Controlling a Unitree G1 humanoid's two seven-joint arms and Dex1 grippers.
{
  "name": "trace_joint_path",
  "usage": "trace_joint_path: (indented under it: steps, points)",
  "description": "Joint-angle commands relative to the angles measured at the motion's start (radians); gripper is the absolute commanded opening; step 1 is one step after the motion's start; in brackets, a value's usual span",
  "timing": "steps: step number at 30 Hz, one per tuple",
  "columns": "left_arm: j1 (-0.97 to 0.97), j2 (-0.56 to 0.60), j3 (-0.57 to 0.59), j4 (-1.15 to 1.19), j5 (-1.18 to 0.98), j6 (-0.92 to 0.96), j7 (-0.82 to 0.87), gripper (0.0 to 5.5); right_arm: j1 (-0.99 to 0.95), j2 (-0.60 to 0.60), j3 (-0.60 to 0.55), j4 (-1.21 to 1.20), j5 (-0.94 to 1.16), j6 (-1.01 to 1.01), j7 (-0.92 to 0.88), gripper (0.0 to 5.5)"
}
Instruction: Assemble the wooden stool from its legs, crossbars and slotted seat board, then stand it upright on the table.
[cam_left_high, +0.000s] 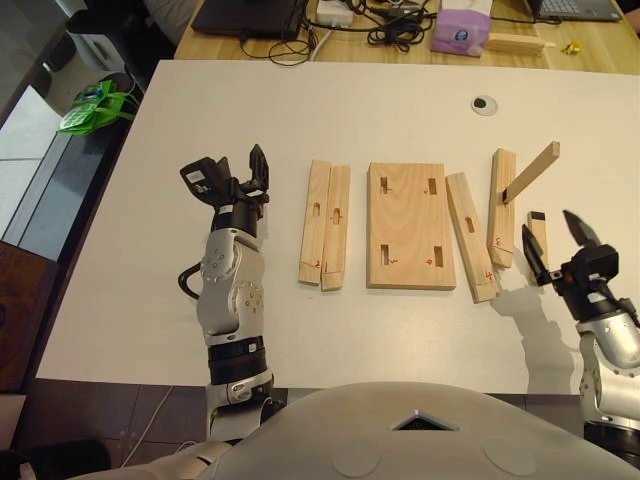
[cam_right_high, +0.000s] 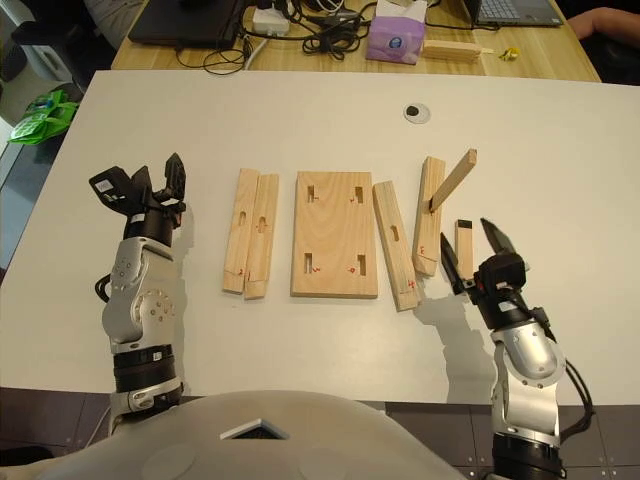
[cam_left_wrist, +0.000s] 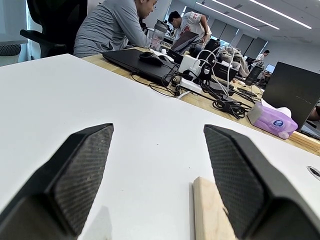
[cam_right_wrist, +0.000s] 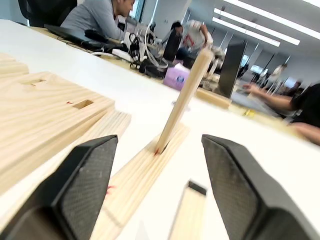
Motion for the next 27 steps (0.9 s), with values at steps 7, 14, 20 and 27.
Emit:
trace_joint_path:
  steps: [7, 14, 20, 27]
  points:
    - [0.016, 0.016, -0.007, -0.029, 0.001, 0.027, -0.013, 3.33, -0.088, 0.011, 0.04, -0.236, 0.15, 0.549, -0.158, 4.28]
    - [0.036, -0.018, -0.044, -0.04, 0.025, 0.011, 0.002, 3.33, -0.251, 0.029, 0.032, -0.197, 0.114, 0.733, -0.311, 4.5]
    - [0.044, -0.024, -0.031, -0.049, 0.02, 0.002, 0.016, 3.33, -0.256, 0.004, 0.011, -0.179, 0.148, 0.946, -0.309, 4.5]
    - [0.084, -0.078, -0.027, -0.024, 0.033, -0.073, 0.049, 3.33, -0.279, -0.175, 0.028, -0.173, 0.121, 1.125, -0.224, 4.5]
